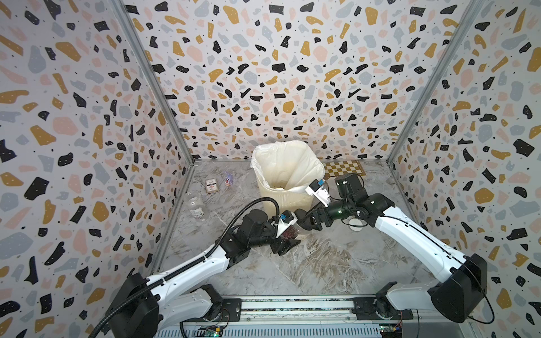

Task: Empty the moldy dried flower tea in the jars
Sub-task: Unscrew the lid from the jar.

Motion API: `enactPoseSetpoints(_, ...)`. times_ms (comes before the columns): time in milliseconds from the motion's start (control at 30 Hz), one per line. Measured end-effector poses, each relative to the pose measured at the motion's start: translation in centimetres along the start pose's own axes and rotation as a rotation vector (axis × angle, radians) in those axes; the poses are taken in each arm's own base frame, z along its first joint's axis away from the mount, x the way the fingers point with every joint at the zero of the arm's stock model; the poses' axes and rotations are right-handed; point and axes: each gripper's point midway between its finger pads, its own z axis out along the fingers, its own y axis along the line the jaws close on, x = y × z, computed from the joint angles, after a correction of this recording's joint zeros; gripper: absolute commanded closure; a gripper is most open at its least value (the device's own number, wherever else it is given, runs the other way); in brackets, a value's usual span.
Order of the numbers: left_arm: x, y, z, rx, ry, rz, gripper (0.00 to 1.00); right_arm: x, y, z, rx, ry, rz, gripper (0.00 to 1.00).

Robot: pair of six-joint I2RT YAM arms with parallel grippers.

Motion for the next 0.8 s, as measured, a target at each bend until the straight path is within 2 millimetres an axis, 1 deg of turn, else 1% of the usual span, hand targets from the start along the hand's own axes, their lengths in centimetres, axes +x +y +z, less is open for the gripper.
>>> enactPoseSetpoints(133,-0.6,-1.3,-0.6,0.069,-0.022,-0.003,0.28,0.2,1.5,-0.8,-0.038,-0.021,-0.114,0.26)
enactPoseSetpoints(267,-1.0,-3.5,-1.2,0.192,-0.043,-0.007,0.28,1.6,3.5,-1.9,-0.086,-0.069,-0.296,0.26)
enactPoseSetpoints(400,-1.4,-5.5,-1.8,0.312,-0.038,-0.008,0.28,2.7,5.2,-2.7,-0.137,-0.117,-0.459,0.26)
enactPoseSetpoints(567,-1.9,-7.0,-2.9,0.407,-0.015,-0.010,0.28,3.3,6.8,-3.2,-0.214,-0.145,-0.646,0.25)
enactPoseSetpoints(633,-1.8,-7.5,-3.1,0.438,-0.003,-0.014,0.28,3.7,7.2,-3.3,-0.242,-0.148,-0.707,0.21)
enactPoseSetpoints(800,-1.5,-8.0,-3.4,0.472,0.021,-0.015,0.28,4.2,7.7,-3.3,-0.286,-0.156,-0.807,0.06)
